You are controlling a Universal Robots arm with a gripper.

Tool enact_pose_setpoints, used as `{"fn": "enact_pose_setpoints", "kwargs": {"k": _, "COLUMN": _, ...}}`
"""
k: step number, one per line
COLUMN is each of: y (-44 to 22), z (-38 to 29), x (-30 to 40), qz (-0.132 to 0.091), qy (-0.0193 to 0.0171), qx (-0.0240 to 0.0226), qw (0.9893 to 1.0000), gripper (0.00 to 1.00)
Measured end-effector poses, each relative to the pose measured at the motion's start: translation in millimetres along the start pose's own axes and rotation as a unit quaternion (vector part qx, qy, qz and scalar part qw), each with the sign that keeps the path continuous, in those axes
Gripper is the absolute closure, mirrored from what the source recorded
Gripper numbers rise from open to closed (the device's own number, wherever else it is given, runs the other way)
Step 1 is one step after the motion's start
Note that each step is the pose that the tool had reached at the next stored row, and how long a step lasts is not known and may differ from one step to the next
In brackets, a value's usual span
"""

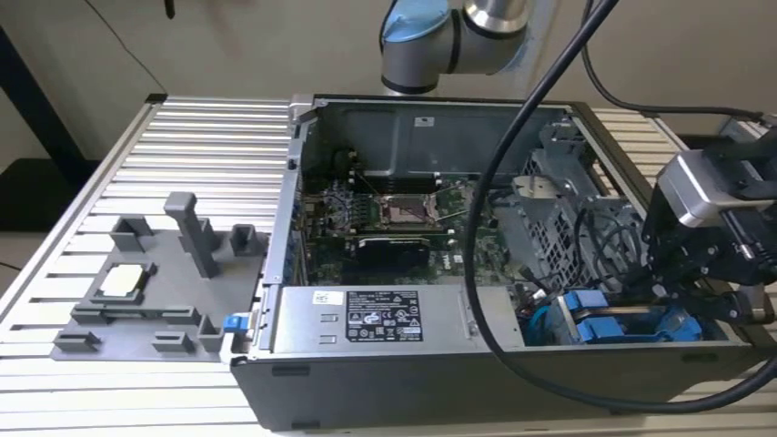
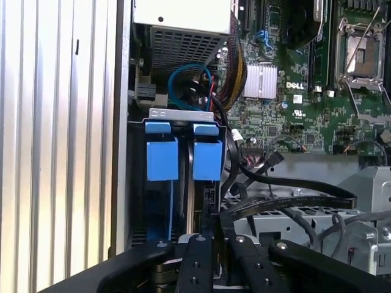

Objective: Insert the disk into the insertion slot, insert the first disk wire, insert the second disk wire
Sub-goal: 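Insert the second disk wire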

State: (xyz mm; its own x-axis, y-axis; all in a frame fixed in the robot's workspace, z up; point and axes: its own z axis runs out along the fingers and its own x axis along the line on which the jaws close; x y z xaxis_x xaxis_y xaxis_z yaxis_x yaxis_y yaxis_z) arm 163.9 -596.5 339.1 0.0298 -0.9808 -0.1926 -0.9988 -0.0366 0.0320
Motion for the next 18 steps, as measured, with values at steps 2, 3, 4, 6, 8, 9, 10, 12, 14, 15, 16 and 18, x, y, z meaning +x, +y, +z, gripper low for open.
{"fn": "enact_pose_setpoints", "kwargs": {"k": 2, "y": 1.2, "z": 1.4, "x": 0.2, "qz": 0.000, "qy": 0.0003, "qx": 0.0000, "qw": 1.0000, "gripper": 0.84}}
{"fn": "enact_pose_setpoints", "kwargs": {"k": 3, "y": 2.0, "z": 2.3, "x": 0.4, "qz": 0.000, "qy": 0.0006, "qx": 0.0000, "qw": 1.0000, "gripper": 0.84}}
{"fn": "enact_pose_setpoints", "kwargs": {"k": 4, "y": 2.8, "z": 3.2, "x": 0.6, "qz": 0.000, "qy": 0.0008, "qx": -0.0001, "qw": 1.0000, "gripper": 0.84}}
{"fn": "enact_pose_setpoints", "kwargs": {"k": 6, "y": 4.0, "z": 6.0, "x": 1.0, "qz": 0.000, "qy": 0.0006, "qx": 0.0001, "qw": 1.0000, "gripper": 0.84}}
{"fn": "enact_pose_setpoints", "kwargs": {"k": 8, "y": 4.3, "z": 10.0, "x": 1.8, "qz": 0.000, "qy": 0.0001, "qx": 0.0014, "qw": 1.0000, "gripper": 0.83}}
{"fn": "enact_pose_setpoints", "kwargs": {"k": 9, "y": 4.3, "z": 11.2, "x": 2.0, "qz": 0.000, "qy": 0.0003, "qx": 0.0020, "qw": 1.0000, "gripper": 0.76}}
{"fn": "enact_pose_setpoints", "kwargs": {"k": 10, "y": 4.2, "z": 12.6, "x": 2.2, "qz": -0.001, "qy": 0.0008, "qx": 0.0028, "qw": 1.0000, "gripper": 0.76}}
{"fn": "enact_pose_setpoints", "kwargs": {"k": 12, "y": 4.2, "z": 13.6, "x": 2.4, "qz": -0.001, "qy": 0.0006, "qx": 0.0035, "qw": 1.0000, "gripper": 0.76}}
{"fn": "enact_pose_setpoints", "kwargs": {"k": 14, "y": 4.3, "z": 11.4, "x": 2.1, "qz": -0.001, "qy": -0.0001, "qx": 0.0034, "qw": 1.0000, "gripper": 0.76}}
{"fn": "enact_pose_setpoints", "kwargs": {"k": 15, "y": 4.4, "z": 8.6, "x": 1.7, "qz": 0.000, "qy": -0.0005, "qx": 0.0031, "qw": 1.0000, "gripper": 0.76}}
{"fn": "enact_pose_setpoints", "kwargs": {"k": 16, "y": 4.6, "z": 5.5, "x": 1.1, "qz": 0.000, "qy": -0.0008, "qx": 0.0027, "qw": 1.0000, "gripper": 0.76}}
{"fn": "enact_pose_setpoints", "kwargs": {"k": 18, "y": 4.7, "z": 0.9, "x": 0.1, "qz": 0.000, "qy": -0.0001, "qx": 0.0023, "qw": 1.0000, "gripper": 0.76}}
